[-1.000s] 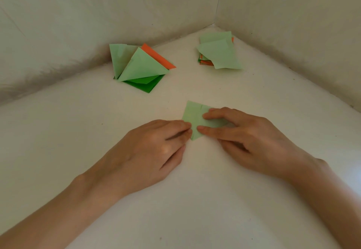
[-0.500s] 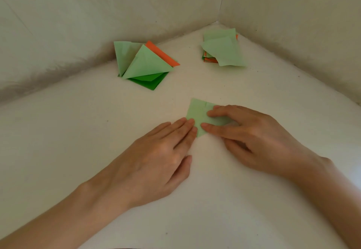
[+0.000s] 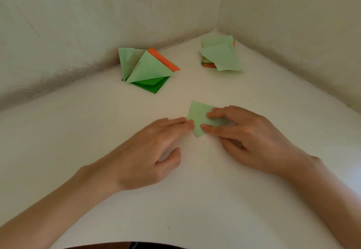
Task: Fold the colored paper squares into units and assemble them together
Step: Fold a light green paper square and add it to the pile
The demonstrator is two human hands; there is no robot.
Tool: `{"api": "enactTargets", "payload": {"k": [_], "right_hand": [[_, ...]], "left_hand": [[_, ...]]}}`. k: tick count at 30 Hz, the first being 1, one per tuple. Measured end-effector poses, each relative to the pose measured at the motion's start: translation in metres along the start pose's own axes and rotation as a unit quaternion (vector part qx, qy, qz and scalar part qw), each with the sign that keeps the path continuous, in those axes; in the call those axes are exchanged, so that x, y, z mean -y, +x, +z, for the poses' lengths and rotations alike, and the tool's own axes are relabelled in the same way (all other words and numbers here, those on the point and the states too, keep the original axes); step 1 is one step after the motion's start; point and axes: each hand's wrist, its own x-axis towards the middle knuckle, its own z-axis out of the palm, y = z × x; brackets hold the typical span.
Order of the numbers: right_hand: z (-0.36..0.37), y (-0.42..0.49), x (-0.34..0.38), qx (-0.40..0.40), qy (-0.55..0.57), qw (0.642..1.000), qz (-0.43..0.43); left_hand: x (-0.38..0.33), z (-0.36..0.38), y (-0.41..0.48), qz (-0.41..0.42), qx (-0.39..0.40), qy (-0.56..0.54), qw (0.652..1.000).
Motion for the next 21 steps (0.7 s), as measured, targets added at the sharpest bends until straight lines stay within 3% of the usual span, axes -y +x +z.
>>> {"api": "enactTargets", "payload": {"k": [4, 8, 11, 15, 18, 21], "right_hand": [[-0.001, 0.0, 0.001, 0.004, 0.003, 1.0, 0.004], [-0.001, -0.001, 0.001, 0.005, 0.012, 1.0, 0.01], [-0.001, 0.0, 0.003, -0.002, 0.044, 0.999, 0.028], [0.002, 0.001, 0.001, 0.018, 0.058, 0.997, 0.041], [-0.001, 0.006, -0.005, 0.058, 0.106, 0.992, 0.039], [-0.002, 0.011, -0.007, 0.102, 0.174, 0.979, 0.043]], "left_hand": [[-0.004, 0.006, 0.001, 0.024, 0.0, 0.056, 0.998], [0.002, 0.005, 0.002, 0.035, 0.0, 0.035, 0.999], [0.007, 0.005, 0.002, 0.03, -0.011, -0.018, 0.999], [0.008, 0.0, 0.001, -0.023, -0.095, -0.122, 0.988], [0.012, 0.003, 0.004, 0.019, -0.138, -0.063, 0.988], [0.017, 0.008, 0.007, 0.043, -0.111, -0.003, 0.993]]}}
